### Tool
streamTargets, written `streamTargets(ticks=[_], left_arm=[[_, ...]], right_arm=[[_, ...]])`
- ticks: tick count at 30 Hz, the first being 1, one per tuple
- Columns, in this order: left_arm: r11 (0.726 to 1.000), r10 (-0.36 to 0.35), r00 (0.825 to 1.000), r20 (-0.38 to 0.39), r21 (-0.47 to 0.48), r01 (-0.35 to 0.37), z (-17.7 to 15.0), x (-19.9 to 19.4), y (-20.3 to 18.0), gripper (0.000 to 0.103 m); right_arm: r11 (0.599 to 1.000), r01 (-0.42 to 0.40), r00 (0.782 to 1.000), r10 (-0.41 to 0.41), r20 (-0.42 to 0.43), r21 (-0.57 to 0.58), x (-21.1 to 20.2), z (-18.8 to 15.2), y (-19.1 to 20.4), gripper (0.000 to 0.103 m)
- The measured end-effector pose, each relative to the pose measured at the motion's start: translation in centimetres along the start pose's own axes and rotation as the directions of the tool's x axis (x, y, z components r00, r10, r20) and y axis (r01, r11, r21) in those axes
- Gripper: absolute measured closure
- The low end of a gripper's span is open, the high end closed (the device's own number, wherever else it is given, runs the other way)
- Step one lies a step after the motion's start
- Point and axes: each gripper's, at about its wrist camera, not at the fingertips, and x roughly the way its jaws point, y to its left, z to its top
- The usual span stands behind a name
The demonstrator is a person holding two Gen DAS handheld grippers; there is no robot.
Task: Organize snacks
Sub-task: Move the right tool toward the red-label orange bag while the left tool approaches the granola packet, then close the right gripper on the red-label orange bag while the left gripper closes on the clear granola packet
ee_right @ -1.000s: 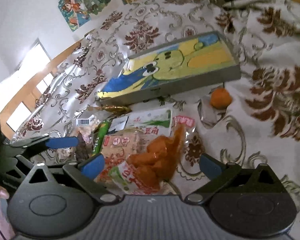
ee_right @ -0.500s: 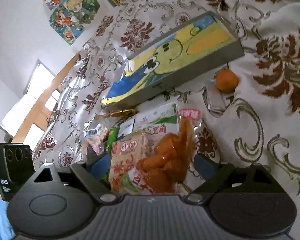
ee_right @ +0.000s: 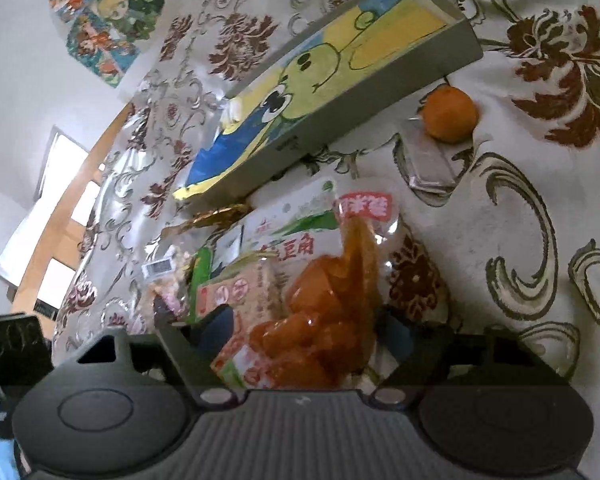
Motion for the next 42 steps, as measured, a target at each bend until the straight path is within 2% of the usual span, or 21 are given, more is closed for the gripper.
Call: streamTargets(ticks=[2, 8, 10, 13, 18, 20, 21, 22, 24, 26, 27, 31, 38, 40, 42], left_arm=[[1.0, 0.006, 1.0, 0.022, -0.023, -0.006, 0.0, -0.2, 0.3, 0.021], [0.997, -0.01, 0.998, 0.057, -0.078, 0.014, 0.4, -0.8, 1.1, 0.033], [0.997, -0.01, 0.999, 0.049, -0.07, 0.013, 0.4, -0.6, 1.1, 0.033], [0.999, 0.026, 0.999, 0.018, -0.045, -0.025, 0.3, 0.2, 1.0, 0.032], [1.0, 0.027, 1.0, 0.011, -0.016, -0.027, 0.3, 0.6, 0.8, 0.03], [1.0, 0.028, 1.0, 0.008, -0.015, -0.028, 0.5, 0.4, 0.9, 0.039], [0.999, 0.03, 1.0, 0.007, -0.017, -0.03, 0.5, 0.3, 0.9, 0.047], [0.999, 0.023, 1.0, 0.007, -0.026, -0.022, 0.7, 0.2, 1.0, 0.055], [0.998, -0.013, 1.0, 0.013, -0.056, 0.014, 0.8, -0.2, 1.3, 0.062], [0.993, -0.085, 0.996, 0.02, -0.084, 0.087, 0.9, -0.5, 1.3, 0.069], [0.99, -0.113, 0.993, 0.022, -0.084, 0.115, 0.9, -0.6, 1.1, 0.069], [0.992, -0.123, 0.992, 0.024, -0.02, 0.124, 0.7, -0.5, 0.1, 0.069], [0.975, -0.157, 0.987, -0.031, -0.162, 0.15, 0.4, 1.4, 2.3, 0.069], [0.96, -0.188, 0.982, -0.032, -0.215, 0.178, 0.5, 1.6, 2.9, 0.069], [0.932, -0.235, 0.972, -0.024, -0.291, 0.219, 0.5, 1.8, 3.7, 0.067]], right_arm=[[0.999, 0.046, 0.999, -0.046, -0.004, 0.015, 0.0, 0.1, 0.2, 0.046], [0.997, 0.073, 0.997, -0.073, -0.019, 0.011, -0.2, -0.1, 0.6, 0.048], [0.997, 0.075, 0.997, -0.075, -0.023, 0.008, -0.2, -0.1, 0.6, 0.048], [0.997, 0.08, 0.996, -0.08, -0.026, -0.002, -0.1, -0.2, 0.6, 0.047], [0.995, 0.097, 0.995, -0.097, -0.027, -0.018, -0.2, -0.3, 0.9, 0.045], [0.995, 0.099, 0.994, -0.1, -0.032, -0.012, -0.2, -0.3, 0.8, 0.045], [0.995, 0.098, 0.995, -0.098, -0.034, -0.005, -0.2, -0.2, 0.8, 0.044], [0.995, 0.097, 0.995, -0.097, -0.035, -0.001, -0.2, -0.2, 0.7, 0.044], [0.995, 0.096, 0.995, -0.097, -0.037, -0.006, -0.2, -0.2, 0.7, 0.045], [0.995, 0.1, 0.994, -0.101, -0.035, -0.014, -0.3, -0.1, 0.6, 0.047], [0.995, 0.103, 0.994, -0.103, -0.035, -0.014, -0.3, -0.1, 0.5, 0.047], [0.995, 0.103, 0.994, -0.103, -0.037, 0.004, -0.3, 0.0, 0.3, 0.048], [0.992, 0.126, 0.99, -0.125, -0.061, 0.007, -0.2, -0.1, 0.8, 0.051], [0.993, 0.113, 0.992, -0.111, -0.065, 0.035, -0.2, -0.1, 0.4, 0.053], [0.992, 0.094, 0.994, -0.088, -0.066, 0.082, -0.2, 0.0, -0.2, 0.053]])
